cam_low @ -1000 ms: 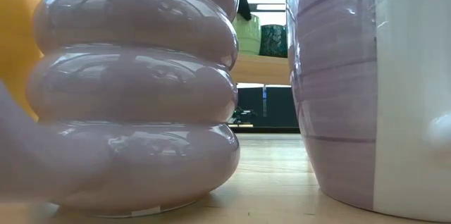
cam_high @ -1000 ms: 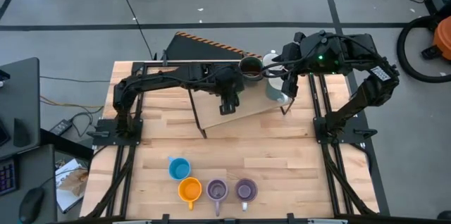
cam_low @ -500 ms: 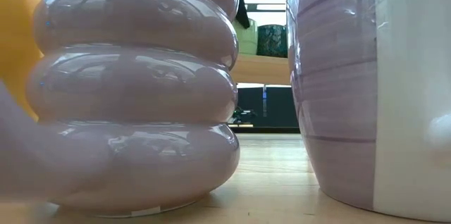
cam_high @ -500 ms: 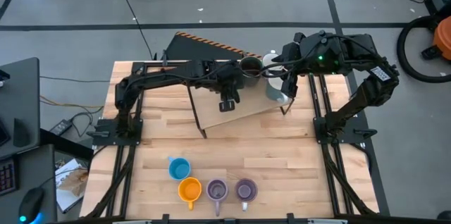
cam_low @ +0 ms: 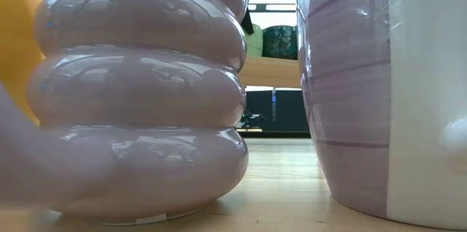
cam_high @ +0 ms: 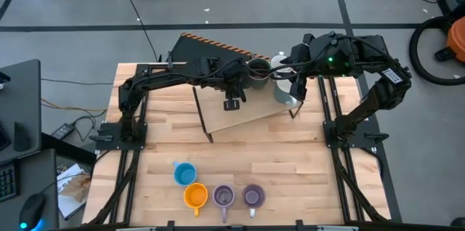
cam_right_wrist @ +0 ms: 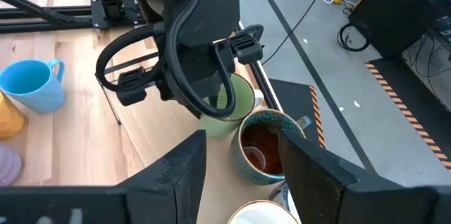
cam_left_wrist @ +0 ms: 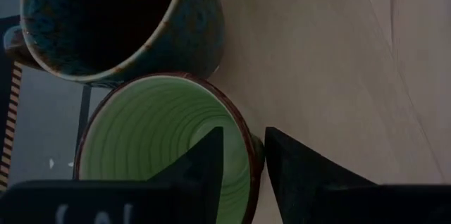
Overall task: Place coffee mugs
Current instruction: Put the green mug on the shelf
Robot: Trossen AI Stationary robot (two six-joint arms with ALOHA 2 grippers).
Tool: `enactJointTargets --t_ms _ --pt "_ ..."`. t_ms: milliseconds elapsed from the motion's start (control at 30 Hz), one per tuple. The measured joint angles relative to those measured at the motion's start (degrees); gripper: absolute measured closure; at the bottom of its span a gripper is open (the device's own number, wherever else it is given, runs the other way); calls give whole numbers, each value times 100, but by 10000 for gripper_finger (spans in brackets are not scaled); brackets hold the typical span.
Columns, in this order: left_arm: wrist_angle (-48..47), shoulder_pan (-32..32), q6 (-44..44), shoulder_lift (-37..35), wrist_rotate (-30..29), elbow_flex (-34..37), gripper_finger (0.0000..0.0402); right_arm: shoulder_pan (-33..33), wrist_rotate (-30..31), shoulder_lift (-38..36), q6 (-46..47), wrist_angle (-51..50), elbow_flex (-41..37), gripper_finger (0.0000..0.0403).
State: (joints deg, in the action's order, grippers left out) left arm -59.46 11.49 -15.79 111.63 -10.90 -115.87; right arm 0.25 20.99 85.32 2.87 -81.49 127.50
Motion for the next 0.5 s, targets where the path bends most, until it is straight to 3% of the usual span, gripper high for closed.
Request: enactJointTargets --t_ms 300,500 --pt "7 -2 75 0 -1 0 288 0 7 0 -7 47 0 218" --pt "9 -7 193 0 -136 0 259 0 9 0 -23 48 0 218"
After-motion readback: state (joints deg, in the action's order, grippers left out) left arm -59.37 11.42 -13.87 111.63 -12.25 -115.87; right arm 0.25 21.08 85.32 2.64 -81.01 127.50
